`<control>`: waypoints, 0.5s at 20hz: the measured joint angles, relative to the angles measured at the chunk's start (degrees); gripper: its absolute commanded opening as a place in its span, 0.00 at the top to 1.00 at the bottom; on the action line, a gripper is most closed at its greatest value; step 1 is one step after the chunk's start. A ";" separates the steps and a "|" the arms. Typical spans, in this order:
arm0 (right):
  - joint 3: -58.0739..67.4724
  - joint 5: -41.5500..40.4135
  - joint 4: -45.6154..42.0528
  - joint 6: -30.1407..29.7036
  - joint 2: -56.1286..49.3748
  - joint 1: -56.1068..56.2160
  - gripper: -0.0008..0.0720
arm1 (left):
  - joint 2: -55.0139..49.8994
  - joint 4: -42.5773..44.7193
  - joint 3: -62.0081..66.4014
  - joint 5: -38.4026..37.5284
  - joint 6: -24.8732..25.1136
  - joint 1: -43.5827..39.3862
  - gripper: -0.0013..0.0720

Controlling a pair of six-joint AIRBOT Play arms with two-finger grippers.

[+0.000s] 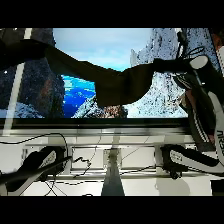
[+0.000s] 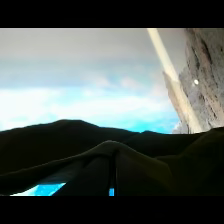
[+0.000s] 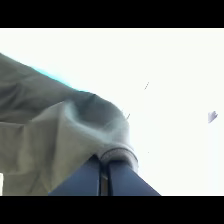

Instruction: Fold the clothes and pants, and hang the long-sleeved shirts on hangers.

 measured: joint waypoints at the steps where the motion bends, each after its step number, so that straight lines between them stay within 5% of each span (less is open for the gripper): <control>1: 1.40 0.35 -2.27 0.39 2.27 -0.37 0.96 | 0.76 0.00 0.00 1.33 0.00 0.02 0.96; 10: 5.84 0.98 -10.08 1.66 23.85 -5.68 0.96 | 10.51 1.88 0.00 15.80 0.00 1.03 0.96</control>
